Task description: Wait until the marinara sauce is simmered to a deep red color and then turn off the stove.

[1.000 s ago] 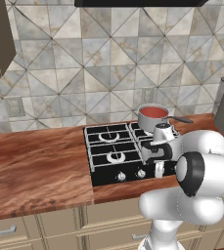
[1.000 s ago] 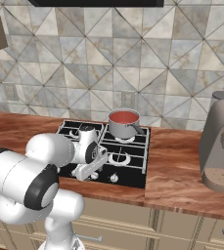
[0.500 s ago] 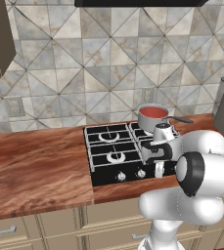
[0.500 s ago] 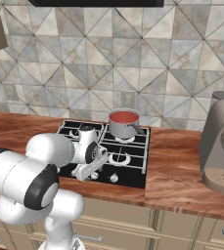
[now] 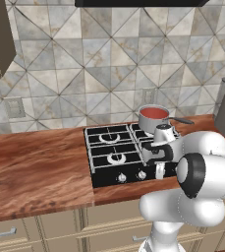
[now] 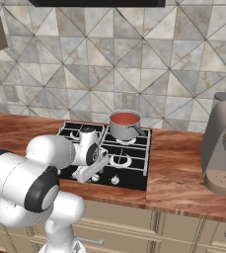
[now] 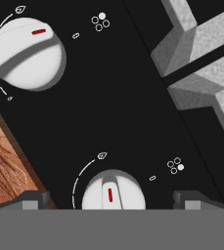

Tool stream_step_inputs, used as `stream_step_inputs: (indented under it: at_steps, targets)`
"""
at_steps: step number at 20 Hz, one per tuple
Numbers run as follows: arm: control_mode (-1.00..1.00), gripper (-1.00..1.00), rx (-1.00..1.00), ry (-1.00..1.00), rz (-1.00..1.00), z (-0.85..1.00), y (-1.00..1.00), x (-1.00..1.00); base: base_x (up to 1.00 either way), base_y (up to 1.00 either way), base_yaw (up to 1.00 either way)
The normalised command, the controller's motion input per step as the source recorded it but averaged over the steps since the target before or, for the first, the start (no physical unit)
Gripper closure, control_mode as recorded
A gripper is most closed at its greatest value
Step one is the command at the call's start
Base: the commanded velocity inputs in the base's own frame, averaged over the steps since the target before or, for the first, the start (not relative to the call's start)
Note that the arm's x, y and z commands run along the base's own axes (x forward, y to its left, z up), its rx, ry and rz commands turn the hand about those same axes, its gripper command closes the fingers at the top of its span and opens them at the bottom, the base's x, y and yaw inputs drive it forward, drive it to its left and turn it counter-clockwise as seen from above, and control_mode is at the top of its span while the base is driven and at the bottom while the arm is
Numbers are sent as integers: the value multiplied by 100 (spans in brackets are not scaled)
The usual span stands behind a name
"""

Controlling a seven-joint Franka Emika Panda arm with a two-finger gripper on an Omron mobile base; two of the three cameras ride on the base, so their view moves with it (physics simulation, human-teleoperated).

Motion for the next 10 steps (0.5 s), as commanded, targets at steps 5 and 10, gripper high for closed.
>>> stream_step_inputs:
  at_steps: [5, 10]
  targets:
    - [-100, -100, 0, 0, 0, 0, 0, 0, 0, 0, 0]
    - [-100, -100, 0, 0, 0, 0, 0, 0, 0, 0, 0]
